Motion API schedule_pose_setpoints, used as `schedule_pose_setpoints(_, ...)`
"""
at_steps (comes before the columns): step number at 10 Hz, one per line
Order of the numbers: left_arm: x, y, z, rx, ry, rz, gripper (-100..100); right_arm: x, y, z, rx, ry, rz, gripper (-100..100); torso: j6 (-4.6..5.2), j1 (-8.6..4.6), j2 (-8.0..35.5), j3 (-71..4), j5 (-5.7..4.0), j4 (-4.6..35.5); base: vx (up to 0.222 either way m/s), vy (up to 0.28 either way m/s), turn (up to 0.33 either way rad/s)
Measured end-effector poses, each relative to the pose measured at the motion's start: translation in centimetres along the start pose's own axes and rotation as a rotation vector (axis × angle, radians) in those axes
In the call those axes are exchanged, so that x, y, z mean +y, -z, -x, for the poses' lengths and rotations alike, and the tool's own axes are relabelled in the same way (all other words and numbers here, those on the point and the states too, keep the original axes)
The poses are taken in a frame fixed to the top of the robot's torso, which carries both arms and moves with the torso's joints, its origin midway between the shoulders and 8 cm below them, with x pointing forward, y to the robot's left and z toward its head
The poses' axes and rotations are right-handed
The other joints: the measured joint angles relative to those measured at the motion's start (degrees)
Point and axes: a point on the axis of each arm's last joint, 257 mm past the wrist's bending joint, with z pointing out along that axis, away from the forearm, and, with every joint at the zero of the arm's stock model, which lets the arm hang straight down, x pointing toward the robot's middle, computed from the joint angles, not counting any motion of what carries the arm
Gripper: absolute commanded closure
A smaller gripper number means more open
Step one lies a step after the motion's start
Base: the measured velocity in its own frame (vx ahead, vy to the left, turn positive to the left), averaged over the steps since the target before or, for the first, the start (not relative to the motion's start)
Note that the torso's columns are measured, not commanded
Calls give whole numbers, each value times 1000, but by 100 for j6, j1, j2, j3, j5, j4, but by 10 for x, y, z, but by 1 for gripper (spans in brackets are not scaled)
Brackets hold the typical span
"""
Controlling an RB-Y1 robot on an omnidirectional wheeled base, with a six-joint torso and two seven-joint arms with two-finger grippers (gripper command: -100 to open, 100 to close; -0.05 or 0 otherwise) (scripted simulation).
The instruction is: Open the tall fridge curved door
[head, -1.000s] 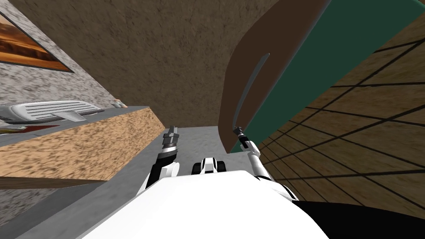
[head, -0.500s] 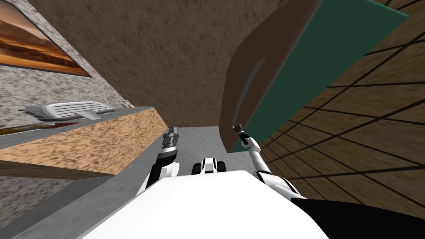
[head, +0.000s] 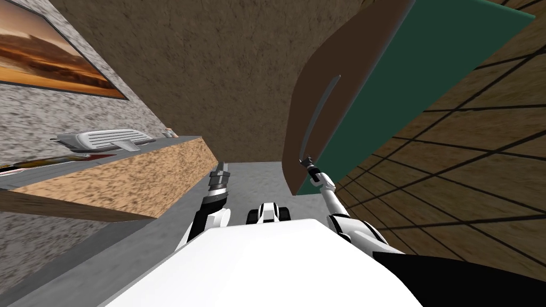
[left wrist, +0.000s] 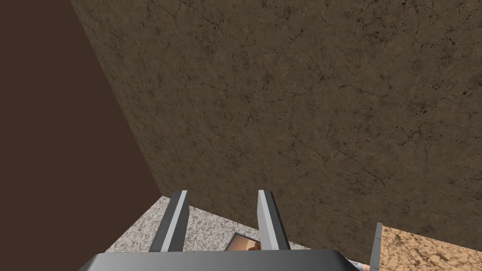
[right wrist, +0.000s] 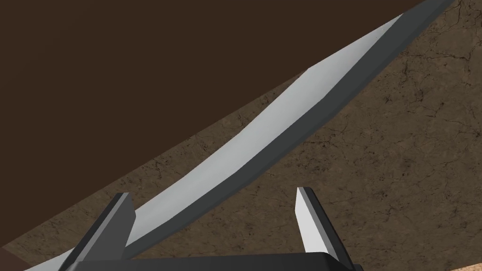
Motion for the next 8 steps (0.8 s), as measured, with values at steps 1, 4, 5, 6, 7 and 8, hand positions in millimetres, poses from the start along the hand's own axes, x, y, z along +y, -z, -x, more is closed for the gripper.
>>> schedule_pose_setpoints(1, 0, 0, 0, 0, 0, 0, 0, -6, -3, 0, 1, -3, -2, -100, 0, -2, -1, -1, 0, 0, -47, 3, 40)
schedule_pose_setpoints(4, 0, 0, 0, 0, 0, 0, 0, -23, -15, 1, 6, -14, -8, -100, -1, -3, -3, -3, -1, -1, -44, 6, 42)
schedule_pose_setpoints(5, 0, 0, 0, 0, 0, 0, 0, -31, -20, 2, 8, -18, -12, -100, -1, -1, 1, 0, 0, 0, -64, 9, 54)
schedule_pose_setpoints(6, 0, 0, 0, 0, 0, 0, 0, -38, -25, 3, 10, -24, -16, -100, -1, -1, 3, 2, 0, 1, -58, 14, 39)
schedule_pose_setpoints(7, 0, 0, 0, 0, 0, 0, 0, -43, -28, 3, 14, -28, -20, -100, 1, -1, 1, 1, -1, 0, -47, 13, 33)
schedule_pose_setpoints(8, 0, 0, 0, 0, 0, 0, 0, -50, -31, 4, 16, -32, -24, -100, 0, -3, -4, -3, 0, -1, -55, 8, 48)
